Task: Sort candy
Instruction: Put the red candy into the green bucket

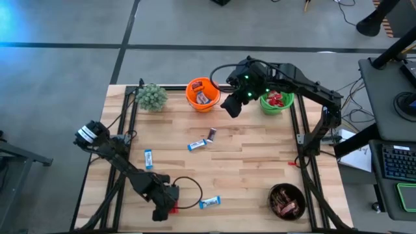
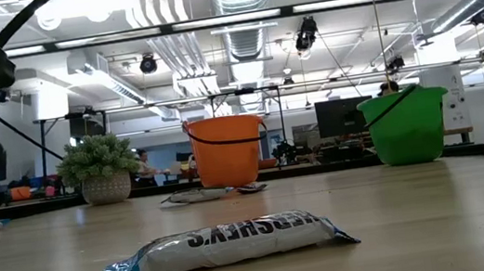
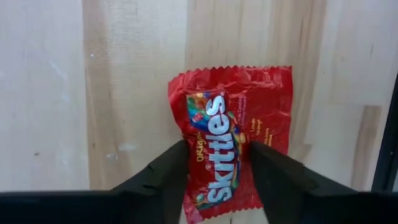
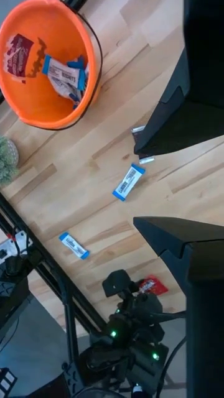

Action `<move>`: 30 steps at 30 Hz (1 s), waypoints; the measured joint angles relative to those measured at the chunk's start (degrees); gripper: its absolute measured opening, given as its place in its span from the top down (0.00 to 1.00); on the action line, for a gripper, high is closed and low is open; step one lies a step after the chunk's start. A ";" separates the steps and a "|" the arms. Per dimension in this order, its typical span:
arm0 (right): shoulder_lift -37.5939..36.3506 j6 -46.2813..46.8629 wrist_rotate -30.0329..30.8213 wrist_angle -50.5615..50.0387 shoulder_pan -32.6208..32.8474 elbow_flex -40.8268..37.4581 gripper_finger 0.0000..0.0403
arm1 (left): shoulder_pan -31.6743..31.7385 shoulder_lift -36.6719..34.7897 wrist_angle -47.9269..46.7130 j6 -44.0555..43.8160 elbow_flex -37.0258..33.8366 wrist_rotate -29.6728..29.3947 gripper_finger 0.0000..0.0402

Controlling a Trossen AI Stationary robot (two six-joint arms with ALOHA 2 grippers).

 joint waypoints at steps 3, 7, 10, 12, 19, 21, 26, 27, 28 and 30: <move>0.00 0.45 -0.01 0.00 0.40 0.00 0.60 | 0.02 0.00 0.04 -0.17 -0.29 0.01 0.73; -0.04 0.58 -0.03 0.00 0.75 0.00 0.60 | 0.07 0.04 0.07 -0.04 -0.50 -0.11 0.87; -0.13 0.65 -0.05 0.00 0.87 0.00 0.60 | 0.07 0.04 0.09 0.79 -0.60 -0.19 0.95; -0.18 0.72 -0.05 0.00 0.89 0.00 0.60 | 0.07 0.04 0.22 1.50 -0.62 -0.19 0.98; -0.28 0.72 -0.04 0.00 0.89 0.00 0.60 | 0.00 -0.25 0.72 4.18 -0.12 0.30 1.00; -0.31 0.72 -0.05 0.00 0.89 0.00 0.60 | -0.07 -0.98 0.62 4.96 0.35 0.32 1.00; -0.35 0.72 -0.03 0.00 0.89 0.00 0.60 | -0.13 -1.53 0.54 5.88 1.00 0.68 1.00; -0.37 0.72 -0.04 -0.02 0.89 0.00 0.60 | -0.20 -1.53 0.40 5.92 1.07 0.69 1.00; -0.37 0.72 -0.03 -0.02 0.88 0.00 0.60 | -0.22 -1.55 0.27 5.92 1.12 0.68 1.00; -0.37 0.72 -0.04 -0.02 0.89 0.00 0.60 | -0.24 -1.63 0.09 5.92 1.13 0.70 1.00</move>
